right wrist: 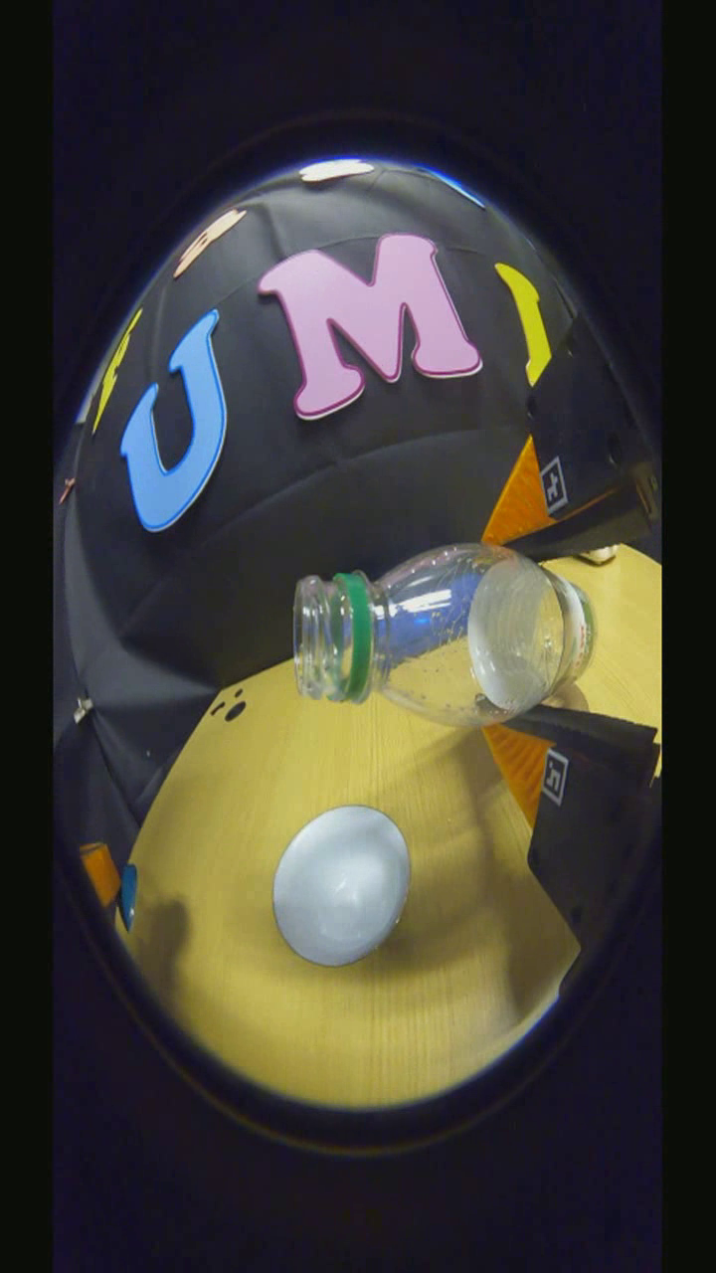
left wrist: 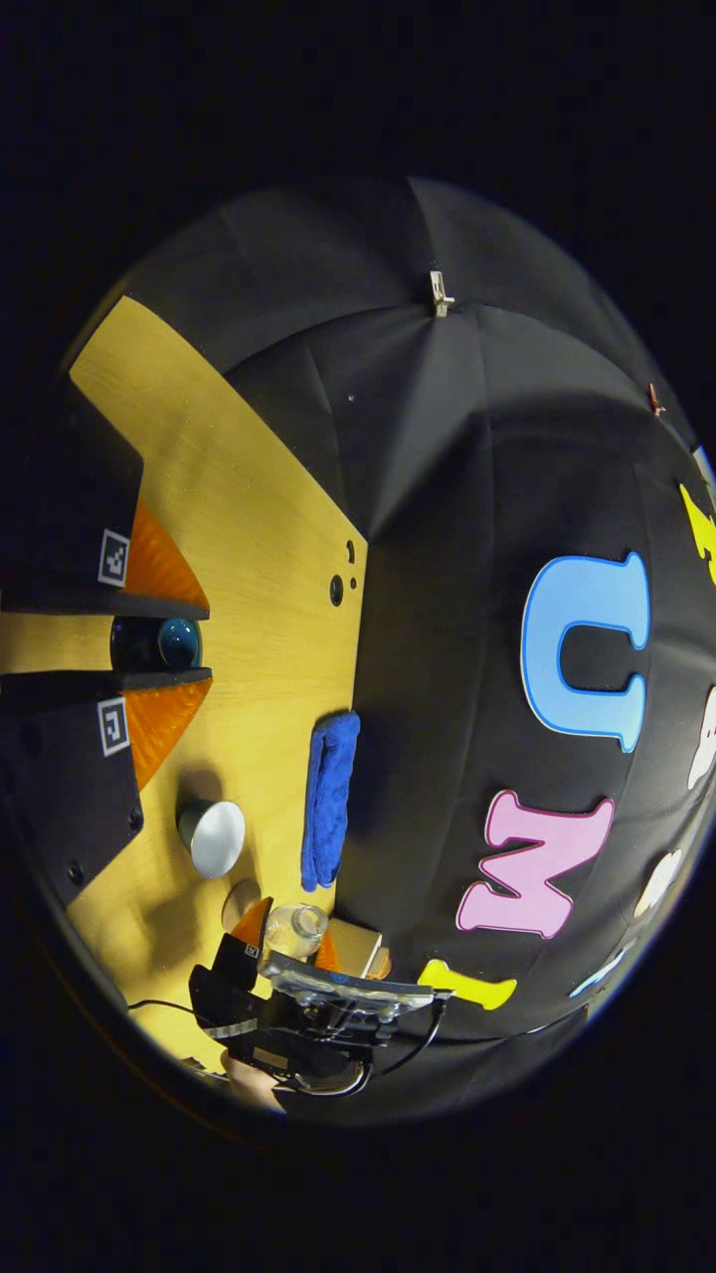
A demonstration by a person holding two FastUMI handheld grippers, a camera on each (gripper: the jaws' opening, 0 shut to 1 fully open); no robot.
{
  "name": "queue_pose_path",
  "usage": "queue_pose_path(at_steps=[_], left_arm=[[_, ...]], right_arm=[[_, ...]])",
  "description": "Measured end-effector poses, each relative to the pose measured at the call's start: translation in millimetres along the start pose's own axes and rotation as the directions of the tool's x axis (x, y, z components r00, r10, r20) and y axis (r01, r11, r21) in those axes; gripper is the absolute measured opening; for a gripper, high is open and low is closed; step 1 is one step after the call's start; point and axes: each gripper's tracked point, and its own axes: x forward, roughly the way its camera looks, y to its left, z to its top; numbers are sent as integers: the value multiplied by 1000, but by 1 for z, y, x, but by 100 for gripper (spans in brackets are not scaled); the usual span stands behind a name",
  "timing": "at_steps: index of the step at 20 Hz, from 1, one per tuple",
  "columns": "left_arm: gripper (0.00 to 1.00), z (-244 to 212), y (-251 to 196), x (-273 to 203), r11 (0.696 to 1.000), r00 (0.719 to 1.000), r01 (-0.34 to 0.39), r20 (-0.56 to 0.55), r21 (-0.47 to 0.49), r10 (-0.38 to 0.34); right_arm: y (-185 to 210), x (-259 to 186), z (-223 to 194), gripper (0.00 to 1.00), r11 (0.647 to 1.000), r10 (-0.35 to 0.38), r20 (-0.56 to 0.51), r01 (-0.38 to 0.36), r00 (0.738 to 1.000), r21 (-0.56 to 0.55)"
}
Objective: Open the teacup lid with one hand, grasp the water bottle and pour water into the teacup with the other hand; after pouring, place the water bottle on the coaster and then close the teacup lid.
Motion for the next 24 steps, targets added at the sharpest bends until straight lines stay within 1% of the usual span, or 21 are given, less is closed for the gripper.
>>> queue_pose_path(at_steps=[1, 2, 3, 4, 5, 7, 8, 9, 10, 11, 12, 13, 14, 15, 21, 22, 23, 24], left_arm=[[26, -1, 2, 0, 1000, 1000, -2, -2, -4, 2], [26, -2, 2, 0, 1000, 1000, -2, -2, -4, 2], [27, -2, 2, 1, 1000, 1000, -1, -4, -3, 1], [23, -3, 3, 1, 1000, 1000, 3, -5, -1, -3], [26, -1, 4, 1, 1000, 1000, 5, -3, 4, -5], [26, 0, 7, 1, 1000, 1000, 7, 2, 12, -8], [23, 0, 8, -1, 1000, 1000, 8, 4, 14, -8], [23, 0, 9, -1, 1000, 1000, 6, 3, 14, -6], [26, -1, 10, -2, 1000, 1000, 3, 0, 12, -3], [23, -2, 11, -2, 1000, 1000, 3, -2, 9, -2], [23, -5, 11, 0, 1000, 1000, 1, -6, 5, -1], [23, -6, 12, -1, 1000, 1000, 0, -9, 2, 0], [26, -7, 13, -2, 1000, 1000, -1, -12, 0, 1], [27, -6, 13, -2, 1000, 1000, -2, -12, 0, 2], [26, -6, 16, -2, 1000, 1000, -5, -11, -2, 5], [23, -8, 18, -2, 1000, 1000, -7, -15, -1, 7], [27, -9, 19, -2, 1000, 1000, -13, -20, 2, 13], [27, -10, 19, -1, 1000, 1000, -14, -23, 0, 14]], right_arm=[[3, 1, 1, 70, 1000, 5, 5, -5, 1000, -23], [5, 2, 2, 67, 999, 10, 9, -9, 1000, -50], [8, 2, 3, 67, 997, 14, 16, -12, 1000, -78], [10, 4, 5, 70, 994, 15, 21, -13, 1000, -105], [12, 4, 4, 70, 991, 18, 24, -15, 1000, -130], [15, 4, 3, 70, 986, 21, 21, -17, 1000, -166], [15, 7, 2, 70, 983, 19, 14, -16, 1000, -181], [16, 9, 2, 70, 980, 13, 10, -11, 1000, -198], [15, 12, 1, 70, 976, 5, 8, -4, 1000, -217], [14, 14, 2, 70, 971, -3, 7, 5, 1000, -240], [13, 16, 2, 70, 965, -7, 8, 8, 1000, -261], [14, 17, 2, 70, 961, -6, 9, 9, 1000, -278], [16, 19, 2, 70, 957, -1, 10, 4, 1000, -291], [18, 20, 1, 70, 953, -1, 10, 4, 1000, -304], [19, 24, 0, 70, 928, -3, 9, 6, 1000, -374], [19, 24, 2, 70, 920, -4, 12, 8, 1000, -392], [19, 24, 2, 70, 913, -3, 17, 9, 1000, -407], [20, 24, 3, 70, 908, 1, 20, 8, 1000, -418]])
